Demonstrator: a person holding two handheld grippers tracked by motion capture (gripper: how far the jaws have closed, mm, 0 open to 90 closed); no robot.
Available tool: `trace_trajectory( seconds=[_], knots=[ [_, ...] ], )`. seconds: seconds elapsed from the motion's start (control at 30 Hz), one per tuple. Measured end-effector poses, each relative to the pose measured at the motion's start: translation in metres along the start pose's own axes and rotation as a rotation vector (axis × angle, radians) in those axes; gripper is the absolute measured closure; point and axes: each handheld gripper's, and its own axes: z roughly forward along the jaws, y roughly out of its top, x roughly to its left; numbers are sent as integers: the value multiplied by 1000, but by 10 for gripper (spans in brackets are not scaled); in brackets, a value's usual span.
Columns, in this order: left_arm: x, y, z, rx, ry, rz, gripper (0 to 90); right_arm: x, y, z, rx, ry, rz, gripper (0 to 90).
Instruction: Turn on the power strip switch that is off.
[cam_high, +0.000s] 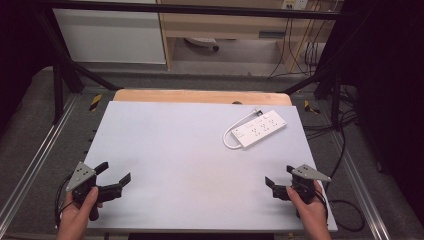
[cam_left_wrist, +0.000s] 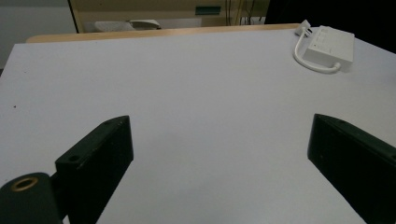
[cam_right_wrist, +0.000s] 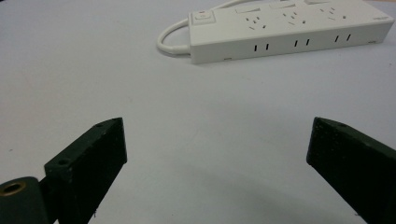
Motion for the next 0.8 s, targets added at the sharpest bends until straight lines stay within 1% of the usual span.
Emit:
trace_trajectory(
  seconds=[0.23,0.4,0.53,0.7,0.8],
  knots=[
    [1,0,2,4,-2,-4,71,-2,0,1,-2,2,10,48],
    [1,0,2,6,2,-9,70,1,1,1,7,5,-10,47],
    [0,1,2,4,0,-8,67,4,1,0,5,14,-13,47],
    [1,1,6,-9,7,-3,65,6,2,-2,-3,18,-9,46],
    [3,4,11,-25,-5,-8,64,6,2,-1,5,19,-11,46]
  ],
)
